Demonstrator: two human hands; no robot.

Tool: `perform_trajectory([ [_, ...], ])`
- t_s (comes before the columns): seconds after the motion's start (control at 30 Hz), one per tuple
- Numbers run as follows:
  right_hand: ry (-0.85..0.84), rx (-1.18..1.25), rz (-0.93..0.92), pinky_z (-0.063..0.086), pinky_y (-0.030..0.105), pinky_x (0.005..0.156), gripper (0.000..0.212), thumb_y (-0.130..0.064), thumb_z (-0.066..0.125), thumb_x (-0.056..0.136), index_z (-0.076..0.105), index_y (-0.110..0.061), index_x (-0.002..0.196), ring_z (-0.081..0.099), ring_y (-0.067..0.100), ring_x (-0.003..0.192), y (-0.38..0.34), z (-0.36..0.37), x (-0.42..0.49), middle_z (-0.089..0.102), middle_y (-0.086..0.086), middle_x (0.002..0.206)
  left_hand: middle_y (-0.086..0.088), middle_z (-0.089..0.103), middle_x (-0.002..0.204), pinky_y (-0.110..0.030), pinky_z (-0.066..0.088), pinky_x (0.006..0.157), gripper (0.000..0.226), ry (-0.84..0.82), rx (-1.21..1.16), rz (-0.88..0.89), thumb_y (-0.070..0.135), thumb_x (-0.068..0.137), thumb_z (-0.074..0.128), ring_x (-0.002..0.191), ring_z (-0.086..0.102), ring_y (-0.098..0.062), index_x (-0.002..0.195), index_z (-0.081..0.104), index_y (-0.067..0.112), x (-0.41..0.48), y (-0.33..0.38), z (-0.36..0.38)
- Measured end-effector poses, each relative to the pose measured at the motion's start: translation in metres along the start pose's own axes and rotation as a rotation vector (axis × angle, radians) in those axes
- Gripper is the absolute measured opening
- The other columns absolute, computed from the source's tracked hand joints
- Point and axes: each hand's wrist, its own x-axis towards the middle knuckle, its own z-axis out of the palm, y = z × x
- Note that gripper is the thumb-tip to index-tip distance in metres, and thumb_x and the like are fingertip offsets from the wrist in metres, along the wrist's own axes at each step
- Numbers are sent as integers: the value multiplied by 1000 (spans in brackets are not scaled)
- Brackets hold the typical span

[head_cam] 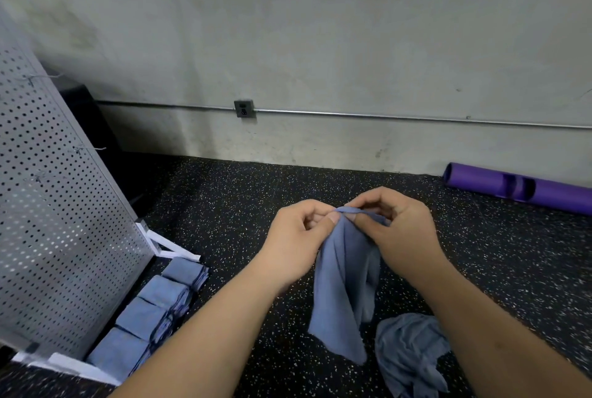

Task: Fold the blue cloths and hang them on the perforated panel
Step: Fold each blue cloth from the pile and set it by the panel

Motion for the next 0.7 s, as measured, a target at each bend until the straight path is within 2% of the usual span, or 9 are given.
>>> perform_trajectory([
  [0.07, -1, -38, 23, 57, 20, 71, 20, -9, 81, 92, 79, -29, 91, 71, 4, 78, 8, 1, 3, 78, -13, 85, -7, 72, 88, -23, 51, 77, 10, 38, 14, 4, 14, 104, 68, 80, 59, -8, 100, 76, 14, 0, 1, 0],
  [0.13, 12, -57, 72, 53, 23, 66, 17, -17, 80, 94, 77, -35, 92, 62, 2, 68, 15, 4, 6, 74, -13, 80, 1, 67, 86, -18, 48, 75, 10, 73, 25, 13, 13, 106, 65, 78, 56, -5, 101, 74, 14, 1, 2, -1],
  [0.23, 50, -27, 77, 57, 31, 73, 22, -18, 79, 95, 76, -39, 93, 67, 11, 74, 19, 7, 8, 76, -6, 87, 6, 67, 86, -20, 47, 75, 13, 78, 4, -23, 16, 107, 62, 78, 56, -3, 101, 73, 14, 1, 6, -1],
  [0.37, 49, -15, 15, 58, 24, 76, 23, -11, 78, 95, 78, -34, 92, 69, 7, 78, 11, 11, 3, 77, -7, 87, -7, 67, 88, -27, 50, 68, 28, -11, -151, -163, 29, 112, 53, 80, 58, -15, 107, 74, 11, -5, 12, 1],
  [0.47, 13, -88, -16, 57, 16, 75, 27, -9, 76, 95, 77, -36, 93, 70, 4, 80, 3, 13, -3, 76, -14, 85, -16, 64, 88, -38, 47, 73, 13, -44, -113, -96, 20, 107, 64, 81, 55, -21, 109, 76, 15, -6, 10, 0],
  [0.57, 22, -86, -39, 58, 18, 77, 29, -7, 76, 95, 78, -36, 93, 72, 7, 85, -3, 11, -5, 77, -14, 87, -24, 73, 95, -45, 57, 74, 11, -57, -161, -74, 19, 102, 73, 81, 65, -24, 109, 78, 13, -6, 10, -2],
  [0.63, 28, -84, -44, 60, 22, 79, 29, -6, 76, 94, 78, -35, 93, 74, 9, 87, -5, 10, -6, 78, -13, 89, -20, 77, 100, -45, 62, 76, 11, -62, -165, -60, 18, 100, 75, 85, 72, -22, 109, 78, 13, -6, 12, -2],
  [0.7, 36, -86, -37, 60, 24, 80, 27, -8, 76, 94, 78, -35, 94, 74, 9, 89, -6, 11, -6, 78, -14, 90, -13, 79, 93, -41, 64, 74, 9, -34, -160, -46, 14, 100, 75, 82, 73, -17, 107, 79, 11, -6, 11, 0],
])
